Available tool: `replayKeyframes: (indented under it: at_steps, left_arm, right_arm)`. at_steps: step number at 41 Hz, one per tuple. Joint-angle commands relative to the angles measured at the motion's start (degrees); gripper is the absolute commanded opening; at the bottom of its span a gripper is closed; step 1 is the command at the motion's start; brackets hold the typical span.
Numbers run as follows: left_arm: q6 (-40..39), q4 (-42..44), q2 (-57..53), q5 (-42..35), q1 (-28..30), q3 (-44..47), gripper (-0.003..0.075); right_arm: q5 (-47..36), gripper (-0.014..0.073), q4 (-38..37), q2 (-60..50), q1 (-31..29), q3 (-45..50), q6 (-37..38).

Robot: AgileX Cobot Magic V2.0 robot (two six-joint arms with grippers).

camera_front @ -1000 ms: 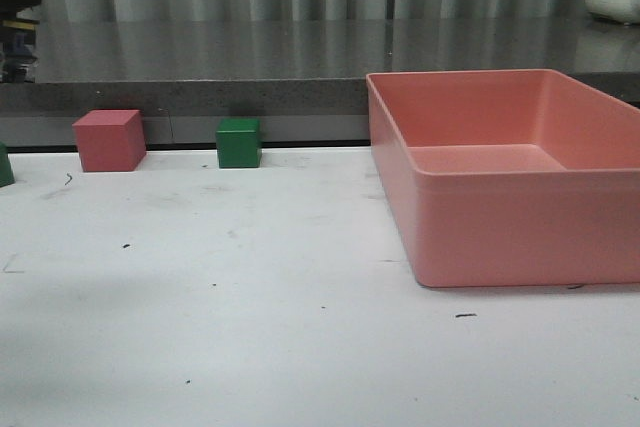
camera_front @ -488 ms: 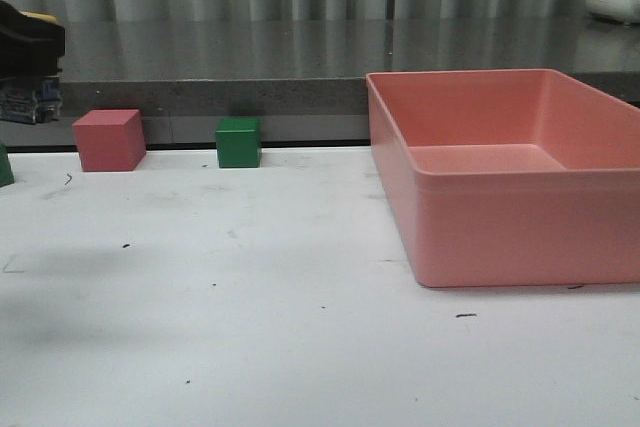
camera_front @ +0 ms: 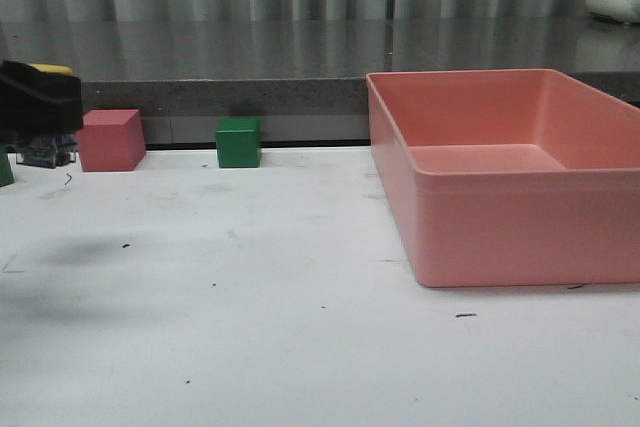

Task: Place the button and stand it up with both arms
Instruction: 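Lift the button with the left gripper and rotate it cap-up, then lower the button upright onto the table and open the left gripper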

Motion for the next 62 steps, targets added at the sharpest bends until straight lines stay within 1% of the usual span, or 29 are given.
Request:
replayKeyframes:
  at_steps: [1, 9, 26, 35, 54, 62]
  left_arm:
    - [-0.86, -0.63, 0.22, -11.18, 0.16, -0.83, 0.0154]
    - [-0.86, -0.76, 3.76, -14.10, 0.16, -0.96, 0.0154]
    - [-0.86, -1.70, 10.26, -14.10, 0.16, -4.62, 0.0154]
    - [-0.86, -1.70, 11.04, -14.10, 0.16, -4.85, 0.0154]
    - [-0.86, -1.70, 11.04, -8.93, 0.16, -4.41, 0.0159]
    - [-0.86, -1.70, 11.04, -8.89, 0.16, -2.76, 0.0160]
  right_arm:
    - [-3.68, 0.0426, 0.00, 0.19, -0.24, -1.22, -0.42]
    - [-3.68, 0.0426, 0.00, 0.19, -0.24, -1.22, -0.42]
    - [-3.68, 0.0426, 0.00, 0.19, -0.24, -1.22, -0.42]
    - [-3.68, 0.0426, 0.00, 0.19, -0.24, -1.22, -0.42]
    - [-3.68, 0.0426, 0.00, 0.19, -0.24, -1.22, -0.42]
    - [-3.68, 0.0426, 0.00, 0.19, -0.24, -1.22, -0.42]
